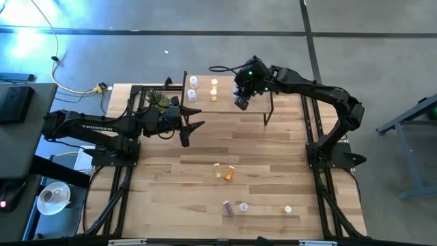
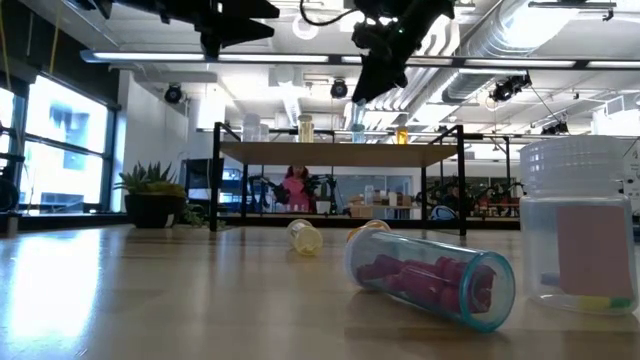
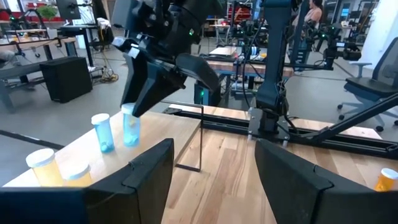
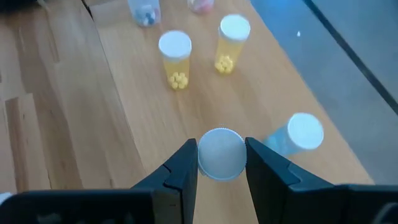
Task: Pick and place medicine bottles onto shelf by color
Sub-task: Put the blue pill bottle aligned with the other blue pill bottle on the shelf
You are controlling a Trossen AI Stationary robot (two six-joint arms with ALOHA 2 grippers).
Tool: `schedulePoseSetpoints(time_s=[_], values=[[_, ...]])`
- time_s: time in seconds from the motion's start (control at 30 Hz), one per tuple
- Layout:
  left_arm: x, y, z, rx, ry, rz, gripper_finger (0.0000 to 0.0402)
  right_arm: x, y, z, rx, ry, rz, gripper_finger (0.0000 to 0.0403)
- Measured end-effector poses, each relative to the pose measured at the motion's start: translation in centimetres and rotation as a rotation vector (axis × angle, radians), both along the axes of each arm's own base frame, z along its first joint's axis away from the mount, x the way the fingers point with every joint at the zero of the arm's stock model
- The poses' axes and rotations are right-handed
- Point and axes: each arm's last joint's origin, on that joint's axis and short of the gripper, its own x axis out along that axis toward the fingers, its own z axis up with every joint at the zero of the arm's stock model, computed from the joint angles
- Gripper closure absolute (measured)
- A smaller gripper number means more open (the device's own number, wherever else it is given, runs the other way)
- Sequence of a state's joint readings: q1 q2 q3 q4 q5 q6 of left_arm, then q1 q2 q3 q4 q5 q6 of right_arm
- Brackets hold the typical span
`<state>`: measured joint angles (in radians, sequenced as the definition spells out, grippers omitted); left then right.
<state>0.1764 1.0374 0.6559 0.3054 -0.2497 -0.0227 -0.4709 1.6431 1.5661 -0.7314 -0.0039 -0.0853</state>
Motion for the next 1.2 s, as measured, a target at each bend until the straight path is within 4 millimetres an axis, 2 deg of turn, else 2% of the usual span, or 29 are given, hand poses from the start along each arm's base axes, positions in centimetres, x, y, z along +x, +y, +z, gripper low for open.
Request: schedulePoseSetpoints(time_s=[0.33,1.0,1.1,1.2], values=[[0.0,0.0,-0.1,-0.001,0.006,0.000,0.0186,0.9,-0.4,-1.8,0.037,0.059,-0.003,0.0304],[0.0,0.0,-0.3,-0.005,0.032,0.007,0.0186,1.0,-0.6,-2.3,0.017,0.098,-0.024,0.0304],[0.0,0.0,-0.3,-0.005,0.033,0.007,0.0185,1.0,-0.7,-2.3,0.002,0.106,-0.038,0.0290],[0.0,0.0,-0.3,-0.005,0.032,0.007,0.0186,0.9,-0.7,-2.3,-0.008,0.113,-0.049,0.0258]])
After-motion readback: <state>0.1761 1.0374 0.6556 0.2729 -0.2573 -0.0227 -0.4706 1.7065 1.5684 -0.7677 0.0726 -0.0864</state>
